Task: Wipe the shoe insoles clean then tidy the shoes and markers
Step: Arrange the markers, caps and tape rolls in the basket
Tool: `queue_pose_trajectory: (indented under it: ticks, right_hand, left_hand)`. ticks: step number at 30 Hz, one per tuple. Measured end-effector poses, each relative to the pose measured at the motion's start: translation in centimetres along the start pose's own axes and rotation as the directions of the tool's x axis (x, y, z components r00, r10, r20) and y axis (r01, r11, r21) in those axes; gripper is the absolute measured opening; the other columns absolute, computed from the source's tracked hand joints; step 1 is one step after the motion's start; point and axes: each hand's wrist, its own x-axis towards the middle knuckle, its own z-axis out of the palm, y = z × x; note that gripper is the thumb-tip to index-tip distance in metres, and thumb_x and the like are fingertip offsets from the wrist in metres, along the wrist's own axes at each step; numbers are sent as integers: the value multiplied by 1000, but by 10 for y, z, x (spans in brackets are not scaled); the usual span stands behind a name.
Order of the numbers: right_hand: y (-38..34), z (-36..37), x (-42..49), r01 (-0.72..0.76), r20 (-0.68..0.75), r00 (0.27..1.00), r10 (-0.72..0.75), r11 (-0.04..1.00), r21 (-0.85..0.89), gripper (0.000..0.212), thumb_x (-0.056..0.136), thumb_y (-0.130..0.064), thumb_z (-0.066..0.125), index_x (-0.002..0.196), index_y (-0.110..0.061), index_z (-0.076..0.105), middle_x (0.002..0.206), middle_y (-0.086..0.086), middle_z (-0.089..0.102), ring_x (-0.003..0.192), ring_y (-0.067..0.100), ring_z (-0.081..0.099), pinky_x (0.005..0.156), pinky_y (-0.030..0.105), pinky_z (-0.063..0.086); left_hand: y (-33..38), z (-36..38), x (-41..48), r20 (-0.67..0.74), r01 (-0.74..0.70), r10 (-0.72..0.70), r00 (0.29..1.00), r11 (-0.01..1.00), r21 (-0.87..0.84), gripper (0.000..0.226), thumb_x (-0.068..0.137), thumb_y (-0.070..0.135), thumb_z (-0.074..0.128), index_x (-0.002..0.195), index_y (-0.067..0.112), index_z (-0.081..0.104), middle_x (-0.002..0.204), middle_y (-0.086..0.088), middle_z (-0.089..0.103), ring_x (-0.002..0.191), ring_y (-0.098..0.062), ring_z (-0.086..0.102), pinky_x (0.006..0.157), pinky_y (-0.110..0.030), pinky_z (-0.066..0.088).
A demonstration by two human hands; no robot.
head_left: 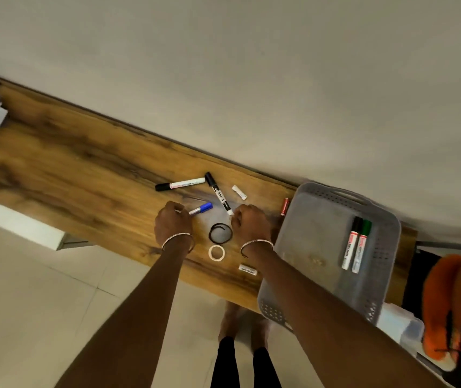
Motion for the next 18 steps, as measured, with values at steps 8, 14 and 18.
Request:
queue_pose_trajectory:
  ticks: [8, 14, 18]
  right_hand:
    - [-18, 33, 36, -114, 1, 993, 115, 992, -57, 34, 89, -29, 71, 113, -7, 64, 115, 13, 65, 109, 31, 61, 91, 39, 49]
    - [-18, 45, 42, -175, -44, 984, 174, 984, -32, 30, 89, -27, 72, 110, -7, 67, 107, 12, 70, 101, 29, 66, 86, 39, 54]
    - [-14, 40, 33, -200, -90, 972, 216, 967, 155, 19, 87, -23, 72, 97, -8, 69, 95, 11, 72, 90, 27, 67, 79, 39, 55]
  left_hand:
    - [-33, 15, 21, 135, -321, 291, 947, 876, 360, 20, 95, 13, 57, 111, 19, 67, 114, -13, 53, 106, -37, 55, 75, -44, 50]
    - [-39, 20, 25, 146, -473, 465, 873, 735, 485, 18, 78, 4, 71, 93, 12, 66, 95, -13, 60, 88, -37, 61, 64, -42, 50]
    - [-38, 17, 23, 85, -445, 465, 881, 753, 485, 17, 78, 17, 76, 90, 13, 65, 90, -11, 63, 86, -36, 61, 67, -41, 48]
